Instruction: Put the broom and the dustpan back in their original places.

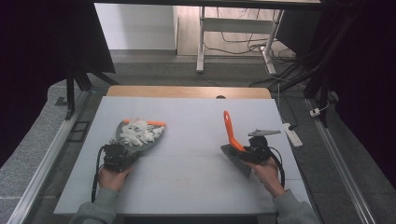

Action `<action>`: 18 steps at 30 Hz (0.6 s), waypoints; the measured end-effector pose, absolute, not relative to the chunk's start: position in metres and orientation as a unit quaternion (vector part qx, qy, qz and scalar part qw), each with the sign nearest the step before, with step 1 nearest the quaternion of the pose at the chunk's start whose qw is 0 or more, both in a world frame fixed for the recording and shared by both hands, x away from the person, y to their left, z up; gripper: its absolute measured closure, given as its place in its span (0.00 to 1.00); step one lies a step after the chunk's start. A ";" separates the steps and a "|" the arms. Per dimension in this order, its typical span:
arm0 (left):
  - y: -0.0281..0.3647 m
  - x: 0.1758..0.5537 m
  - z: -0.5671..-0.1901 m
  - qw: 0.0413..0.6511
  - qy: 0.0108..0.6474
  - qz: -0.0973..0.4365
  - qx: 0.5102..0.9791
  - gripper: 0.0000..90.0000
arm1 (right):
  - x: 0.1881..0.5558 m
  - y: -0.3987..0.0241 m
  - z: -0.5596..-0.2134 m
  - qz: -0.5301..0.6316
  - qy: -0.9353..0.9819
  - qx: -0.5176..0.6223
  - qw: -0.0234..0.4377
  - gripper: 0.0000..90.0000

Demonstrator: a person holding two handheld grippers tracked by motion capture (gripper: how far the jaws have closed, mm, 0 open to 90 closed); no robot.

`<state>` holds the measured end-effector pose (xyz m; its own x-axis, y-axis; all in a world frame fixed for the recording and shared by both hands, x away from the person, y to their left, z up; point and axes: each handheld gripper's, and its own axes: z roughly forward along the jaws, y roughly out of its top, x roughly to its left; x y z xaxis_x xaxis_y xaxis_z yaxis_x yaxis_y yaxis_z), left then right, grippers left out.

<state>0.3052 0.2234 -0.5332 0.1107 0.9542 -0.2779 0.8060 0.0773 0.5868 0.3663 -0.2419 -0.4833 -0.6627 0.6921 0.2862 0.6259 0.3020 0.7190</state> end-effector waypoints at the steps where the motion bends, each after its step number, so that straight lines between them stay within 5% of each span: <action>1: 0.223 0.305 -0.533 0.327 0.658 0.113 0.668 0.68 | 0.367 -0.242 -0.485 0.424 0.807 0.410 0.038 0.78; 18: 0.221 0.305 -0.533 0.331 0.656 0.121 0.668 0.67 | 0.377 -0.245 -0.498 0.393 0.815 0.423 0.044 0.78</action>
<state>0.3046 0.2210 -0.5334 0.1109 0.9560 -0.2716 0.7952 0.0786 0.6012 0.3768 -0.2454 -0.4983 -0.6380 0.7248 0.2598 0.6550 0.3335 0.6780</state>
